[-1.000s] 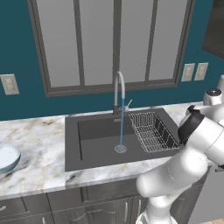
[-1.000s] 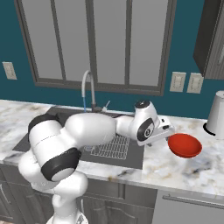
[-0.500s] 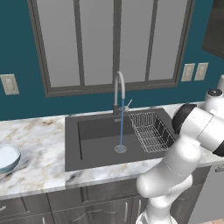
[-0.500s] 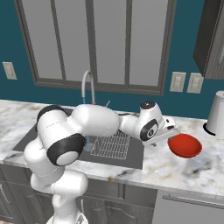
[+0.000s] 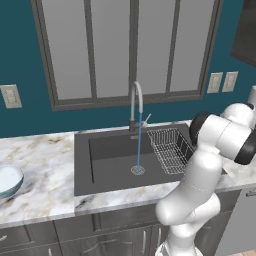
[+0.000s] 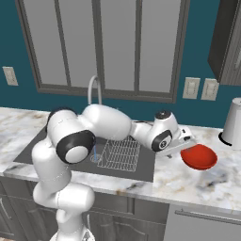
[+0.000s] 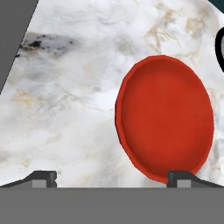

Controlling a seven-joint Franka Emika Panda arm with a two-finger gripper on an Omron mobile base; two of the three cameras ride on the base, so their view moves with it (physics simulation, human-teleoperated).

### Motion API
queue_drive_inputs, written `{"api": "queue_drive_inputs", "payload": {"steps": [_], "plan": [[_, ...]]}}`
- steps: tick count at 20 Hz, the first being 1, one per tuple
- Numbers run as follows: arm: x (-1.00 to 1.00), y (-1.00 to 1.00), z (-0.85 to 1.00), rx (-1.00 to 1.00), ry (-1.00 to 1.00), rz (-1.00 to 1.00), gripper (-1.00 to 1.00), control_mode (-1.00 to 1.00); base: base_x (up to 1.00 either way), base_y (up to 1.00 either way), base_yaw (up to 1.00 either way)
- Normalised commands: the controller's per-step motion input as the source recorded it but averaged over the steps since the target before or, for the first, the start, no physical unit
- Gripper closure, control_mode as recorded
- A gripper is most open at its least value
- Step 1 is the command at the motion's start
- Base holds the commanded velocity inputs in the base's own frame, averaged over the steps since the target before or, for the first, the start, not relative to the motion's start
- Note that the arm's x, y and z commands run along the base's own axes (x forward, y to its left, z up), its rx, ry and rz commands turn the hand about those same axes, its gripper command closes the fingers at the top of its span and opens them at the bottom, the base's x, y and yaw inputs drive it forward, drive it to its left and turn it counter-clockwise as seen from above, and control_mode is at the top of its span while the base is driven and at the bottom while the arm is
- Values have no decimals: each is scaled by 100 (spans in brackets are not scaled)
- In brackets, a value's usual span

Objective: Rinse each bowl for a few seconds and place them down in the sink or on the counter.

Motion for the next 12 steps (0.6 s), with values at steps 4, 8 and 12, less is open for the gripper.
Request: {"api": "queue_drive_inputs", "payload": {"steps": [4,8,12], "plan": [[3,-21,-10,1,0,0,-100,-100,0,0,0],[0,-2,-20,2,0,0,-100,-100,0,0,0],[8,0,-20,3,0,0,-100,-100,0,0,0]]}}
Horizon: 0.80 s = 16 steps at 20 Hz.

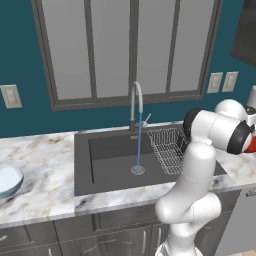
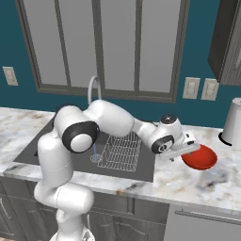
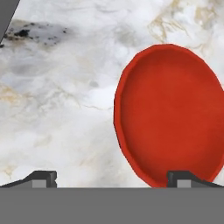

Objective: Rinse each bowl for a few seconds and place them down in the sink or on the counter.

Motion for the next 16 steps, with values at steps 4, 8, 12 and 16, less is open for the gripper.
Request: {"api": "queue_drive_inputs", "payload": {"steps": [4,8,12,16], "plan": [[15,-8,-13,3,0,0,-100,-100,0,0,0],[19,-14,-10,3,0,0,-100,-100,0,0,0],[20,-21,-6,3,0,0,-100,-100,0,0,0],[13,-20,-9,4,0,0,-100,-100,0,0,0]]}}
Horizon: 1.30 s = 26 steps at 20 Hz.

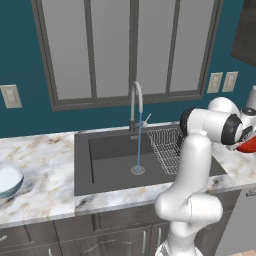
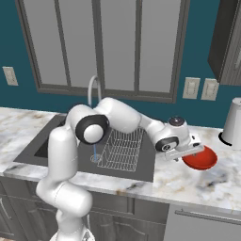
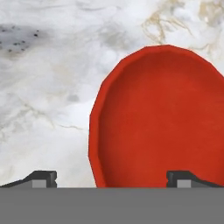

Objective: Rinse each bowl for a few seconds and place them down in the sink or on the counter.

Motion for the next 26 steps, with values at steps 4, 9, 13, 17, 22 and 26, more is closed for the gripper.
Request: {"api": "queue_drive_inputs", "payload": {"steps": [4,9,13,17,22,26], "plan": [[10,-10,-19,4,1,0,-100,-100,0,0,0],[3,-1,-21,2,0,0,100,-100,0,0,0],[0,-3,-7,0,0,0,100,-100,0,0,0],[-3,0,-2,0,-4,0,100,-100,0,0,0],[-8,15,0,-7,-2,3,100,-100,0,0,0],[-18,38,22,-13,-11,7,100,-100,0,0,0]]}}
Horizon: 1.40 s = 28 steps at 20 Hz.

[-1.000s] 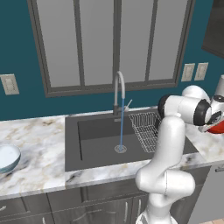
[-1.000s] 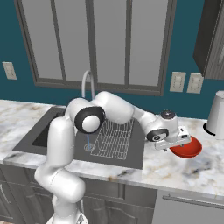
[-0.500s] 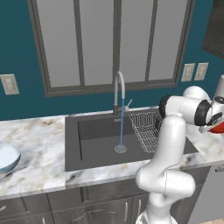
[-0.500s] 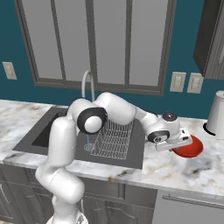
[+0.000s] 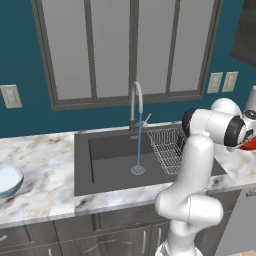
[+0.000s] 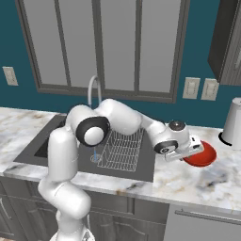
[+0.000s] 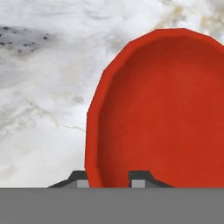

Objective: Rinse each bowl for a few seconds and place them down in the sink or on the counter.

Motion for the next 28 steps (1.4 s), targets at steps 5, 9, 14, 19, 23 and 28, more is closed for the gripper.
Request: {"api": "queue_drive_inputs", "payload": {"steps": [5,9,14,19,23,28], "plan": [[-47,50,41,-13,-12,18,100,-100,0,0,0],[-34,40,59,-6,-5,19,100,-100,0,0,0],[-13,20,65,0,0,25,100,-100,0,0,0],[0,16,68,0,5,24,100,-100,0,0,0],[0,23,59,0,11,20,100,-100,0,0,0],[-2,34,41,-6,10,14,100,-100,0,0,0]]}}
